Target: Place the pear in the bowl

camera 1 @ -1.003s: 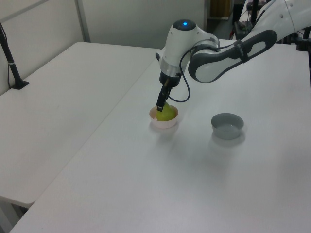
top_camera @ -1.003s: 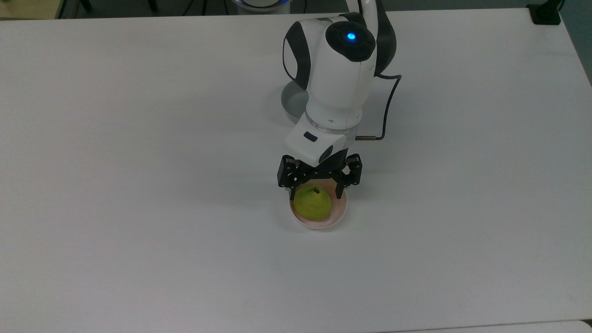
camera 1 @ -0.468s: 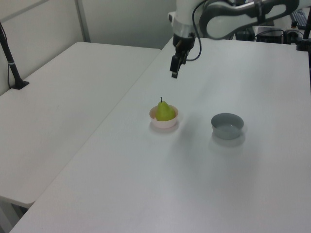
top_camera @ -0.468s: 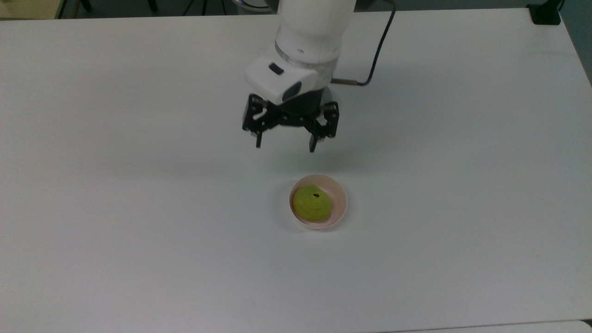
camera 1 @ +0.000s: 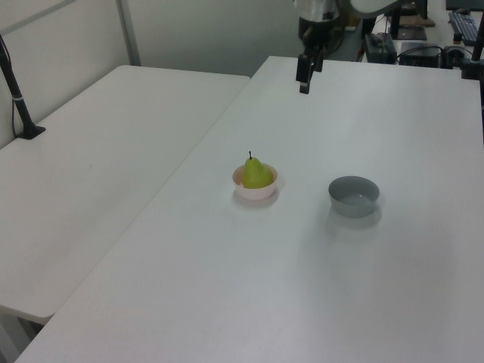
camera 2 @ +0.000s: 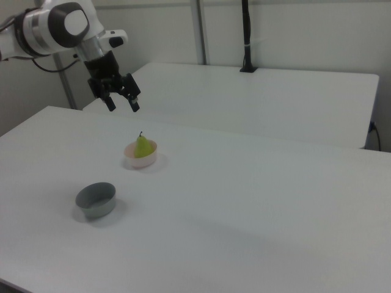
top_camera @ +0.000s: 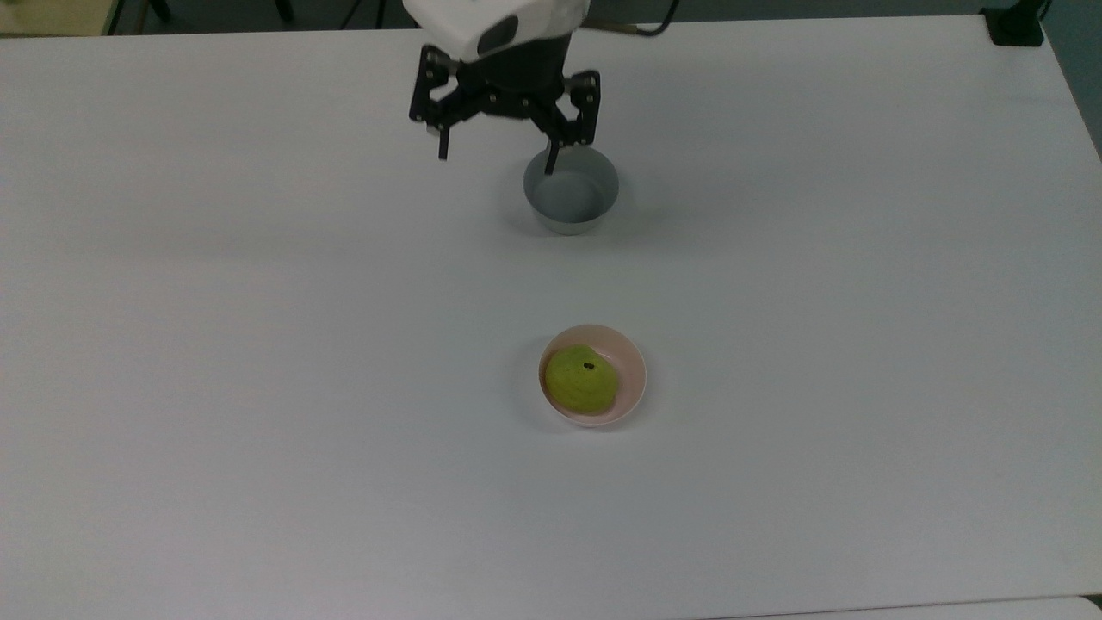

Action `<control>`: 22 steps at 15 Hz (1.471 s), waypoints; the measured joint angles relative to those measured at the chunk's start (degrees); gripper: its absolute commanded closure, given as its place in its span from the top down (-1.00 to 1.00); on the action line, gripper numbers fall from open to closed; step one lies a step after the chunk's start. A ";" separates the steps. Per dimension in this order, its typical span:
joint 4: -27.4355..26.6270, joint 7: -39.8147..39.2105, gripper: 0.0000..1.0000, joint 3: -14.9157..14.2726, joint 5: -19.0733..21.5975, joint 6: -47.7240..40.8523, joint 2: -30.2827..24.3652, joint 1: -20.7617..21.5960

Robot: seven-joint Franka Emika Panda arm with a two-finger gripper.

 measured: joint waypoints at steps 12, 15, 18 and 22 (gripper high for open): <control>-6.69 -15.03 1.00 -4.71 14.42 -4.16 -8.94 -3.73; -6.96 -15.77 1.00 -4.70 14.54 -2.15 -8.69 -4.44; -7.10 -15.82 1.00 -4.43 14.53 -2.05 -8.55 -4.44; -7.14 -15.83 1.00 -4.25 14.53 -2.05 -8.55 -4.44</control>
